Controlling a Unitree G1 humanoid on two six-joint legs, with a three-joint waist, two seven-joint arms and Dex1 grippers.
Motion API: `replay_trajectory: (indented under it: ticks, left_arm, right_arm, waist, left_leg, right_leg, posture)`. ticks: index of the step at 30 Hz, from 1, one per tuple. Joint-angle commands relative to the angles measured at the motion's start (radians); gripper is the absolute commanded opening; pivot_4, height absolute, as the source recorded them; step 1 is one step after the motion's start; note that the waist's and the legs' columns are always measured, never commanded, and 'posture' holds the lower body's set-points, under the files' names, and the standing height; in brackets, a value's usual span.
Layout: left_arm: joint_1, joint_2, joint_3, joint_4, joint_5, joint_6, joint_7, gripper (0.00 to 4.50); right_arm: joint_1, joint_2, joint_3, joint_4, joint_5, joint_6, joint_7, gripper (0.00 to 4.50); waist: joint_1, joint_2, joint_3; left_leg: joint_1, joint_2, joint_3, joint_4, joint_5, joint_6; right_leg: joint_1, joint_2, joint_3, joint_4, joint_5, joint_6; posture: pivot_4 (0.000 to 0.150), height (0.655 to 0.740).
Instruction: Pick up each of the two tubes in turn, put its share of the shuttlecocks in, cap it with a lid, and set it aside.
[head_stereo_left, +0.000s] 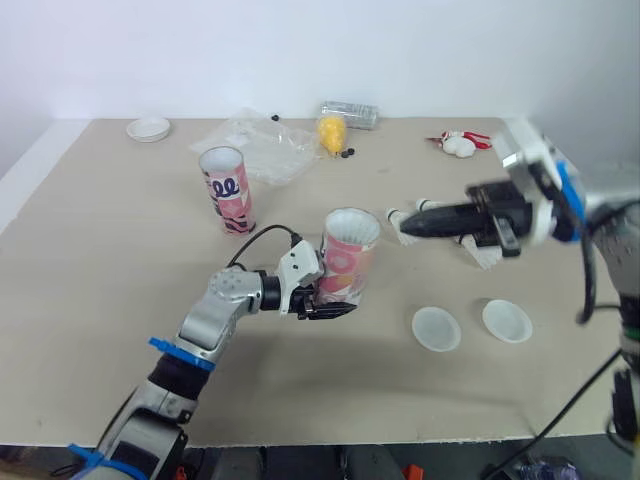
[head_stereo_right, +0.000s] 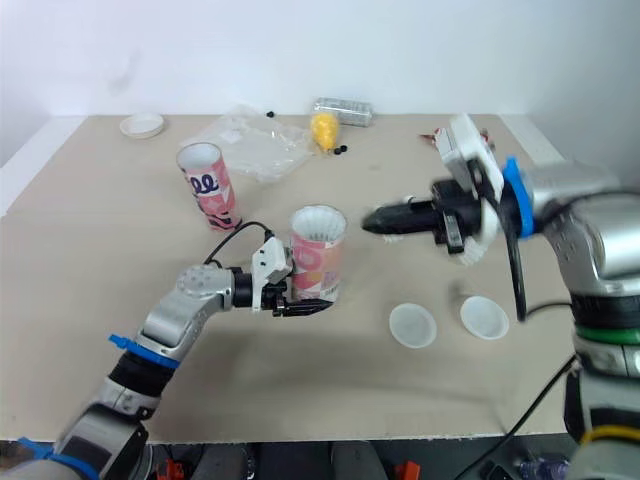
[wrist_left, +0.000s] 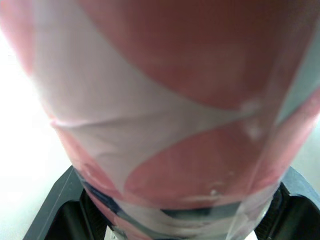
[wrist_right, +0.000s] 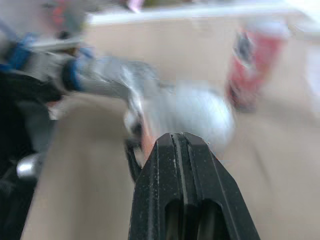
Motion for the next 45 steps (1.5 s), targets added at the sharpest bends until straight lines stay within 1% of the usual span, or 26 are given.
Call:
replay_trajectory:
  ticks: [1, 3, 6, 11, 14, 15, 16, 18, 21, 25, 30, 39, 41, 42, 43, 45]
  left_arm:
    - [0.034, -0.02, 0.013, -0.018, -0.002, -0.112, 0.029, 3.06]
    - [0.055, -0.018, 0.002, 0.016, 0.032, -0.191, 0.047, 3.06]
    - [0.078, -0.014, -0.006, 0.069, 0.067, -0.288, 0.065, 3.06]
    - [0.087, -0.009, -0.026, 0.099, 0.087, -0.346, 0.061, 3.06]
    - [0.083, -0.006, -0.036, 0.114, 0.102, -0.362, 0.064, 3.06]
    - [0.082, -0.006, -0.038, 0.117, 0.104, -0.367, 0.064, 3.06]
    - [0.081, -0.006, -0.039, 0.119, 0.105, -0.37, 0.064, 3.06]
    - [0.08, -0.006, -0.04, 0.121, 0.104, -0.373, 0.065, 3.06]
    - [0.084, -0.007, -0.044, 0.111, 0.104, -0.37, 0.067, 3.06]
    - [0.09, -0.007, -0.051, 0.102, 0.106, -0.37, 0.071, 3.06]
    - [0.091, -0.017, -0.047, 0.117, 0.094, -0.384, 0.072, 3.06]
    - [0.095, -0.029, -0.046, 0.166, 0.099, -0.423, 0.073, 3.06]
    - [0.094, -0.028, -0.048, 0.169, 0.103, -0.426, 0.074, 3.06]
    - [0.093, -0.027, -0.049, 0.171, 0.104, -0.426, 0.074, 3.06]
    - [0.092, -0.027, -0.049, 0.172, 0.105, -0.426, 0.075, 3.06]
    - [0.09, -0.027, -0.049, 0.175, 0.106, -0.426, 0.077, 3.06]
  right_arm:
    - [0.099, -0.053, -0.028, -0.026, -0.099, -0.106, -0.032, 0.07]
    - [0.155, -0.075, -0.013, -0.015, -0.159, -0.183, -0.027, 0.07]
    - [0.196, -0.093, 0.001, 0.006, -0.204, -0.226, -0.018, 0.07]
    - [0.183, -0.104, 0.033, 0.045, -0.231, -0.209, 0.018, 0.07]
    - [0.152, -0.112, 0.075, 0.081, -0.259, -0.19, 0.046, 0.96]
    - [0.146, -0.117, 0.091, 0.089, -0.27, -0.194, 0.06, 1.32]
    - [0.14, -0.121, 0.107, 0.098, -0.285, -0.2, 0.069, 1.88]
    - [0.138, -0.124, 0.134, 0.112, -0.319, -0.23, 0.083, 2.86]
    - [0.136, -0.121, 0.172, 0.143, -0.375, -0.254, 0.083, 4.23]
    - [0.114, -0.09, 0.192, 0.174, -0.397, -0.23, 0.067, 4.23]
    - [0.077, -0.061, 0.238, 0.221, -0.462, -0.235, 0.044, 4.23]
    - [0.08, -0.041, 0.266, 0.173, -0.499, -0.23, 0.051, 4.23]
    - [0.087, -0.049, 0.281, 0.17, -0.524, -0.257, 0.052, 3.73]
    - [0.091, -0.053, 0.291, 0.166, -0.535, -0.266, 0.055, 3.57]
    - [0.094, -0.056, 0.297, 0.163, -0.542, -0.273, 0.058, 3.17]
    - [0.102, -0.054, 0.303, 0.158, -0.555, -0.283, 0.061, 2.15]
  waist:
    - [0.0, 0.0, 0.0]
    - [-0.001, 0.0, 0.0]
    - [-0.003, 0.0, 0.0]
    - [-0.003, 0.0, 0.0]
    - [-0.003, 0.0, 0.0]
    - [-0.003, 0.0, 0.0]
    - [-0.003, 0.0, 0.0]
    - [-0.003, 0.0, 0.0]
    - [-0.003, 0.0, 0.0]
    - [-0.003, 0.001, 0.0]
    - [-0.003, 0.001, 0.0]
    - [-0.001, 0.001, -0.001]
    - [-0.001, 0.001, -0.001]
    - [-0.001, 0.001, -0.001]
    - [-0.001, 0.001, -0.001]
    - [-0.002, 0.001, -0.001]
  left_leg:
    - [0.0, 0.0, 0.0, 0.0, 0.0, 0.0]
    - [0.0, 0.0, 0.001, 0.001, 0.0, 0.0]
    - [0.002, 0.0, 0.002, 0.002, 0.0, 0.0]
    - [0.002, 0.0, 0.002, 0.005, 0.0, 0.0]
    - [0.001, 0.0, 0.004, 0.006, 0.0, 0.0]
    - [0.001, 0.0, 0.004, 0.006, 0.0, 0.0]
    - [0.001, 0.0, 0.004, 0.006, 0.0, 0.0]
    - [0.001, 0.0, 0.004, 0.006, 0.0, 0.0]
    - [0.001, 0.0, 0.004, 0.006, 0.0, 0.0]
    - [0.001, 0.0, 0.004, 0.006, 0.0, 0.0]
    - [0.001, 0.0, 0.004, 0.006, 0.0, 0.0]
    - [0.001, 0.0, 0.004, 0.006, 0.0, 0.0]
    - [0.001, 0.0, 0.004, 0.006, 0.0, 0.0]
    - [0.001, 0.0, 0.004, 0.006, 0.0, 0.0]
    - [0.001, 0.0, 0.004, 0.007, 0.0, 0.0]
    - [0.001, -0.001, 0.004, 0.007, 0.0, 0.0]
  right_leg:
    - [0.0, 0.0, 0.0, 0.0, 0.0, 0.001]
    - [0.0, 0.0, 0.001, 0.0, 0.0, 0.002]
    - [0.001, 0.0, 0.001, 0.0, 0.002, 0.003]
    - [0.001, 0.0, 0.002, 0.0, 0.002, 0.001]
    - [0.001, 0.0, 0.003, 0.0, 0.002, 0.001]
    - [0.001, 0.0, 0.003, 0.0, 0.002, 0.001]
    - [0.001, 0.0, 0.003, 0.0, 0.002, 0.001]
    - [0.001, 0.0, 0.003, 0.0, 0.002, 0.001]
    - [0.002, 0.0, 0.003, -0.001, 0.002, 0.001]
    - [0.001, 0.0, 0.003, -0.001, 0.002, 0.002]
    - [0.002, 0.0, 0.003, -0.001, 0.002, 0.002]
    - [0.002, -0.001, 0.003, -0.001, 0.003, 0.005]
    - [0.002, -0.001, 0.003, -0.001, 0.003, 0.004]
    - [0.002, -0.001, 0.003, -0.001, 0.003, 0.004]
    - [0.002, -0.001, 0.003, -0.001, 0.003, 0.003]
    - [0.002, -0.001, 0.003, -0.001, 0.003, 0.004]
  posture:
    - [0.15, 0.74]
    - [0.15, 0.74]
    - [0.15, 0.74]
    - [0.15, 0.74]
    - [0.15, 0.74]
    - [0.15, 0.74]
    - [0.15, 0.74]
    - [0.15, 0.74]
    - [0.15, 0.74]
    - [0.15, 0.74]
    - [0.15, 0.74]
    - [0.15, 0.74]
    - [0.15, 0.74]
    - [0.15, 0.74]
    - [0.15, 0.74]
    - [0.15, 0.74]
